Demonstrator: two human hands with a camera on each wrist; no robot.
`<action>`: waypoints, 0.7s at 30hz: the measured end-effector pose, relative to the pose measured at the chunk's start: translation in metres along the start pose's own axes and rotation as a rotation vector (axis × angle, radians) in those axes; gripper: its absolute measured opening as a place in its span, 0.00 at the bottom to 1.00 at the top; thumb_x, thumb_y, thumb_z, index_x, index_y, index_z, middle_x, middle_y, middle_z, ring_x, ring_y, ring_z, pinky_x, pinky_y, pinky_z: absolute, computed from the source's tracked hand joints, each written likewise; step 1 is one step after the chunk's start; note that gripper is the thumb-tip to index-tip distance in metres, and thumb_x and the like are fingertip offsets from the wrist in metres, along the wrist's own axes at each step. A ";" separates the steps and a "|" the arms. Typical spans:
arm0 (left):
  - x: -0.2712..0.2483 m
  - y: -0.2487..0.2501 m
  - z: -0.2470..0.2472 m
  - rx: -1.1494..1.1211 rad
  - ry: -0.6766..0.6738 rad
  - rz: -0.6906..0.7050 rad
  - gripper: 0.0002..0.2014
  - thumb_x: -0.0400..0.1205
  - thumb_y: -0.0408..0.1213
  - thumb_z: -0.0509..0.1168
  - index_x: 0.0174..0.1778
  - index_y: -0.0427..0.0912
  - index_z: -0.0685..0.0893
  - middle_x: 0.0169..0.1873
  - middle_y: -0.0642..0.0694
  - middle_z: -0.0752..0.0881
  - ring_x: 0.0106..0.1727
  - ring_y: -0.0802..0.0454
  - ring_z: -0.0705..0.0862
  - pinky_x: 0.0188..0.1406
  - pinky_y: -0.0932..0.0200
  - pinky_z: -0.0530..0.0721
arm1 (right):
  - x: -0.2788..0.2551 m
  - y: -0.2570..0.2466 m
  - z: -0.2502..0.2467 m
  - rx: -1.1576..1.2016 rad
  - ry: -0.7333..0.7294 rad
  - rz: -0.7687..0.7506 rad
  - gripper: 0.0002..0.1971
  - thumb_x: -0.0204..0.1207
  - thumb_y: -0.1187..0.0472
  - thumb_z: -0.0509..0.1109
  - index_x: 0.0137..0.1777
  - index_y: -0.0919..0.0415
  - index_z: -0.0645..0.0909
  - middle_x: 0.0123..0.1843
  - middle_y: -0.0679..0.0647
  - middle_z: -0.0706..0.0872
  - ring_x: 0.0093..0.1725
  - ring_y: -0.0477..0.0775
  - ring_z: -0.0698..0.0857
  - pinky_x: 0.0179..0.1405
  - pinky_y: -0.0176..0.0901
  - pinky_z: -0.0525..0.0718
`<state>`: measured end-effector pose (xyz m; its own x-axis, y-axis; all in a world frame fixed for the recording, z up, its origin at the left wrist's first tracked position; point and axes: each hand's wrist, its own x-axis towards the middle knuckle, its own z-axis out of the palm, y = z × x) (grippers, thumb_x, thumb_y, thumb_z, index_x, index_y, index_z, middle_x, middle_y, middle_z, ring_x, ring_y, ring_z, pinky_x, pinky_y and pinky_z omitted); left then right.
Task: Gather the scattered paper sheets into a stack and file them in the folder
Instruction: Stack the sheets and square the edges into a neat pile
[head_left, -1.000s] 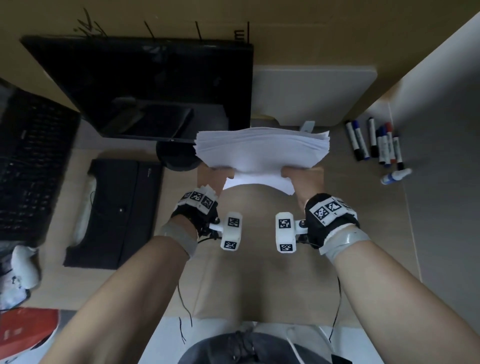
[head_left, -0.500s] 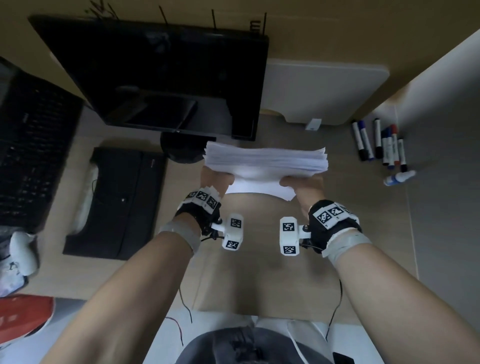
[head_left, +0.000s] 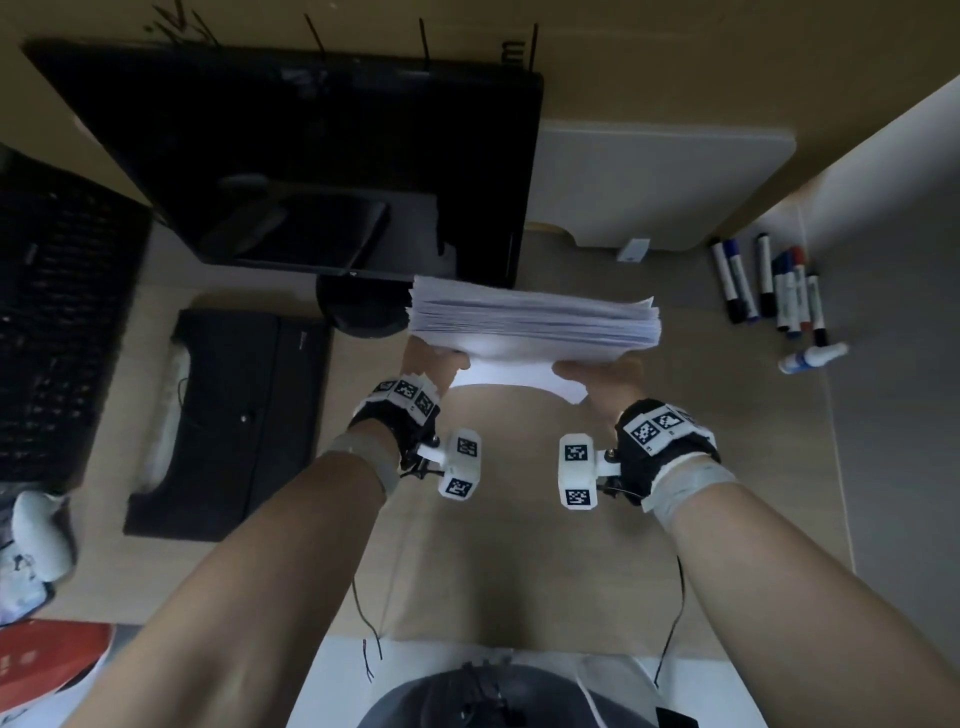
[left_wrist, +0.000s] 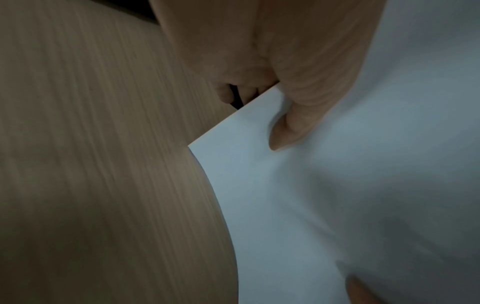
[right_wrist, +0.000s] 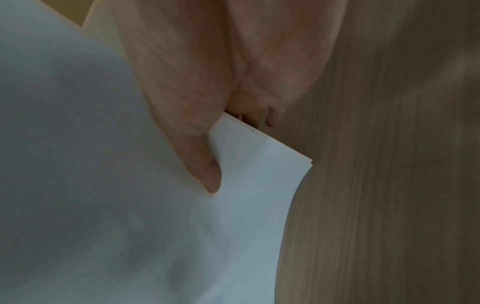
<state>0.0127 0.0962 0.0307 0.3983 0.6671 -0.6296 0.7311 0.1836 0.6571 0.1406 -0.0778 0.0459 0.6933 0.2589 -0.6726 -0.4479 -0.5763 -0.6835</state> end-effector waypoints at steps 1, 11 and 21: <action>0.004 0.000 -0.001 0.014 -0.010 -0.029 0.14 0.72 0.29 0.73 0.51 0.28 0.81 0.41 0.43 0.84 0.40 0.48 0.80 0.37 0.60 0.78 | 0.001 -0.002 0.000 -0.008 0.006 0.003 0.10 0.65 0.63 0.84 0.40 0.63 0.85 0.39 0.54 0.88 0.39 0.56 0.86 0.36 0.45 0.85; -0.010 -0.027 0.016 0.087 -0.102 -0.183 0.09 0.78 0.27 0.68 0.44 0.37 0.72 0.33 0.48 0.71 0.39 0.46 0.74 0.48 0.54 0.71 | 0.006 0.049 -0.001 0.066 -0.189 0.191 0.21 0.64 0.60 0.85 0.56 0.62 0.85 0.51 0.57 0.91 0.50 0.60 0.90 0.57 0.59 0.86; -0.035 -0.104 0.083 -0.119 -0.080 -0.295 0.20 0.78 0.35 0.69 0.64 0.32 0.75 0.46 0.44 0.79 0.51 0.45 0.76 0.44 0.56 0.72 | 0.000 0.131 -0.013 0.048 -0.241 0.468 0.27 0.69 0.44 0.76 0.65 0.54 0.76 0.73 0.53 0.74 0.70 0.60 0.74 0.68 0.58 0.72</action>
<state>-0.0315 -0.0066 -0.0500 0.2242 0.5145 -0.8276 0.7535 0.4471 0.4821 0.0893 -0.1629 -0.0403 0.2657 0.1567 -0.9512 -0.7080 -0.6380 -0.3029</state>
